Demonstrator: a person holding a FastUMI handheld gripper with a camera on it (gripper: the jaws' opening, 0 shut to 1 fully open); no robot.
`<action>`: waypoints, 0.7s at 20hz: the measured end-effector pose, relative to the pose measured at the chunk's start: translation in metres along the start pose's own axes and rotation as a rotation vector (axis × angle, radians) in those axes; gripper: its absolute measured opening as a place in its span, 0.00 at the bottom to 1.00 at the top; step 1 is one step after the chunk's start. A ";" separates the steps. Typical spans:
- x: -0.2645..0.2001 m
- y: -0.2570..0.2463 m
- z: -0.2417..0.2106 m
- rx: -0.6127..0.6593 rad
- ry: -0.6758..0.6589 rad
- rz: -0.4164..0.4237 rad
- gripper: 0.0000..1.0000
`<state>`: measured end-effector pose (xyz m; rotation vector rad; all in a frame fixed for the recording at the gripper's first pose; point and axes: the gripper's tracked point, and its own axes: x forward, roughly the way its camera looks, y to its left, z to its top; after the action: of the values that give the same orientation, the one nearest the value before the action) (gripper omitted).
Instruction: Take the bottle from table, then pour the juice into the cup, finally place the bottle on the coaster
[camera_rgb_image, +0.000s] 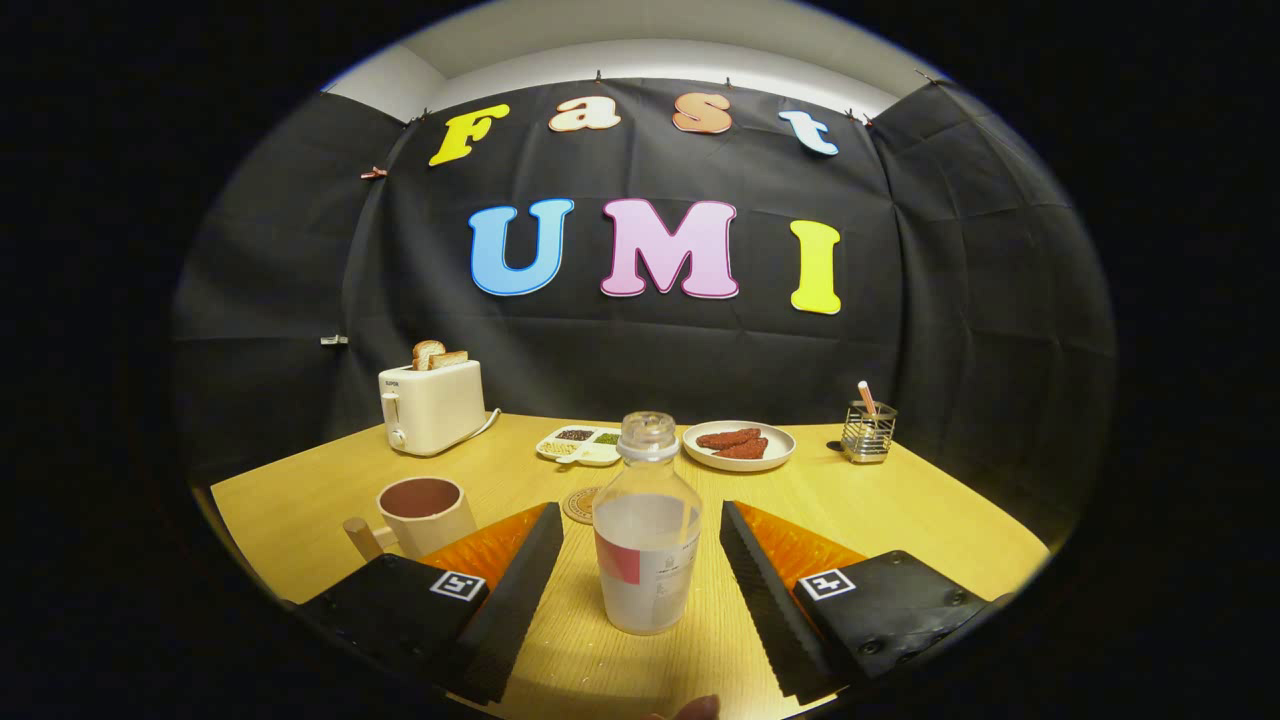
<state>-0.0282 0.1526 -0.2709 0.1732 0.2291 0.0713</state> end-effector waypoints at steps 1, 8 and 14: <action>0.004 -0.001 -0.005 0.000 -0.001 -0.003 0.97; 0.032 -0.009 -0.034 0.010 -0.001 -0.051 0.97; 0.041 -0.004 -0.041 -0.005 -0.013 -0.072 0.82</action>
<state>0.0026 0.1587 -0.3203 0.1603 0.2218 -0.0005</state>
